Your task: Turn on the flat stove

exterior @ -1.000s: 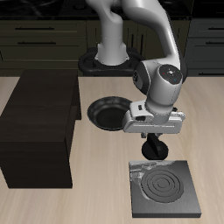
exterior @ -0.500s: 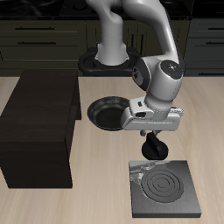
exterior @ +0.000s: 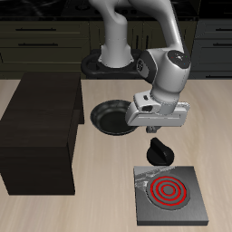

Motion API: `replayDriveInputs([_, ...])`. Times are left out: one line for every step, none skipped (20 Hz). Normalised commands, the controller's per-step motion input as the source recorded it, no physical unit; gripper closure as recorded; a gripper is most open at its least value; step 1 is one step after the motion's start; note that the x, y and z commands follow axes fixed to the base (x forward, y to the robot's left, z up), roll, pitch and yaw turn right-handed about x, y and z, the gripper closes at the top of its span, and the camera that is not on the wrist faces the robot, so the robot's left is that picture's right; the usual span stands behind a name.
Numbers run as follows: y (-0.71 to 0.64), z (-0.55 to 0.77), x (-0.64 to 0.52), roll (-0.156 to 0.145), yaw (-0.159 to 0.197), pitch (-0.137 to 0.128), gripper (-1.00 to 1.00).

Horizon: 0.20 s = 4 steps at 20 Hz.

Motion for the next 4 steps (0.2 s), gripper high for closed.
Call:
replayDriveInputs([-0.18, 0.12, -0.04, -0.04, -0.05, 0.004, 1.0])
replayDriveInputs([-0.11, 0.08, -0.02, -0.026, 0.01, -0.019, 1.0])
replayDriveInputs([-0.3, 0.09, -0.11, -0.087, -0.016, -0.007, 1.0])
replayDriveInputs([-0.27, 0.07, -0.17, -0.211, -0.042, -0.026, 1.0])
